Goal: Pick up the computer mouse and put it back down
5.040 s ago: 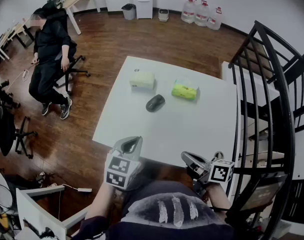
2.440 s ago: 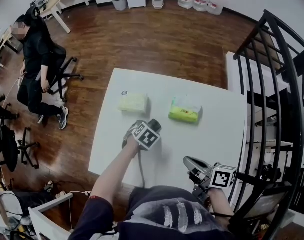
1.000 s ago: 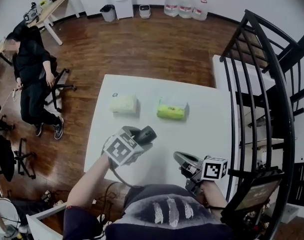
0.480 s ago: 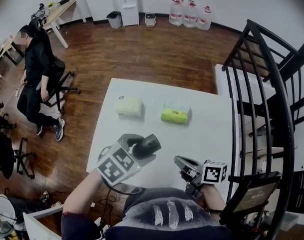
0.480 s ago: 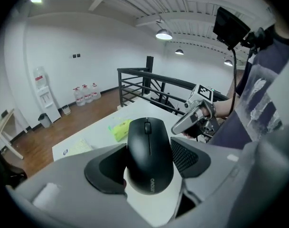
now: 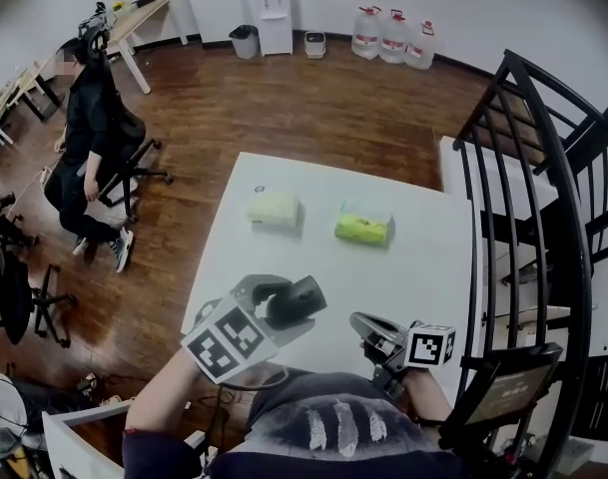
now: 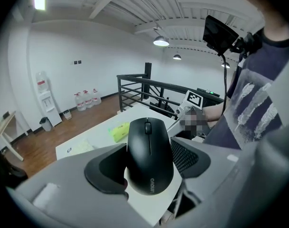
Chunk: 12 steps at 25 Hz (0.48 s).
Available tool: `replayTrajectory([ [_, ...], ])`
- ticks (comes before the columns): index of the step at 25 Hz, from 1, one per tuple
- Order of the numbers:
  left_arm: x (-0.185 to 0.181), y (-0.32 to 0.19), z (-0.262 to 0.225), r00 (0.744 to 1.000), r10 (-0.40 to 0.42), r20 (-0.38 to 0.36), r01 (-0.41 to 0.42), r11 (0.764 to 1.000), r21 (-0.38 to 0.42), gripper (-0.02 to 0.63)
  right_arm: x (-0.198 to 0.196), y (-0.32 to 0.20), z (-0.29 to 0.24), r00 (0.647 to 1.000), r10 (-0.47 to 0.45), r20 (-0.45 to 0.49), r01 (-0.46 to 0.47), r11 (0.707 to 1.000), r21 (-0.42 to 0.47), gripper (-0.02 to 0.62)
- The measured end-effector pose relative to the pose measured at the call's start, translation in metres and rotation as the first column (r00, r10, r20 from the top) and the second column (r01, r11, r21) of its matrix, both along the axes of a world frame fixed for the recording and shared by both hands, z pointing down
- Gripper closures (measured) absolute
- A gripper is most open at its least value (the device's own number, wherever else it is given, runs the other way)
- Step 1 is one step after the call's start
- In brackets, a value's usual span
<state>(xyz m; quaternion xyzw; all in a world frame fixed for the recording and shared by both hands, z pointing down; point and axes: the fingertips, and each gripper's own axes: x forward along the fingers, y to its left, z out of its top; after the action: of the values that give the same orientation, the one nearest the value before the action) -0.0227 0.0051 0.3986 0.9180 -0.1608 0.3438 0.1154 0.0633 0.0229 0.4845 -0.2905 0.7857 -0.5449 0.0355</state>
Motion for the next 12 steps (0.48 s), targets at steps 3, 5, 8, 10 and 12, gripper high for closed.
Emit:
replayTrajectory([
  [3, -0.007, 0.003, 0.0, 0.999, -0.038, -0.017, 0.038, 0.999, -0.001, 0.299, -0.008, 0.005, -0.001, 1.0, -0.008, 0.002, 0.008, 1.0, 0.003, 0.592],
  [5, -0.012, 0.006, -0.001, 0.998, -0.056, -0.023, 0.056, 0.998, -0.011, 0.301, -0.012, 0.009, -0.002, 1.0, -0.011, 0.002, 0.011, 1.0, 0.003, 0.592],
  [8, -0.018, 0.009, -0.004, 0.998, -0.059, -0.029, 0.059, 0.998, -0.022, 0.301, -0.014, 0.013, 0.003, 1.0, -0.016, -0.017, 0.015, 1.0, -0.006, 0.592],
  [10, -0.024, 0.011, -0.005, 0.998, -0.055, -0.03, 0.055, 0.998, -0.024, 0.301, -0.017, 0.016, 0.007, 0.999, -0.014, -0.029, 0.014, 1.0, -0.014, 0.592],
  [12, -0.031, 0.015, -0.005, 0.998, -0.049, -0.03, 0.048, 0.999, -0.02, 0.301, -0.024, 0.017, 0.006, 1.0, -0.009, -0.023, 0.009, 1.0, -0.012, 0.592],
])
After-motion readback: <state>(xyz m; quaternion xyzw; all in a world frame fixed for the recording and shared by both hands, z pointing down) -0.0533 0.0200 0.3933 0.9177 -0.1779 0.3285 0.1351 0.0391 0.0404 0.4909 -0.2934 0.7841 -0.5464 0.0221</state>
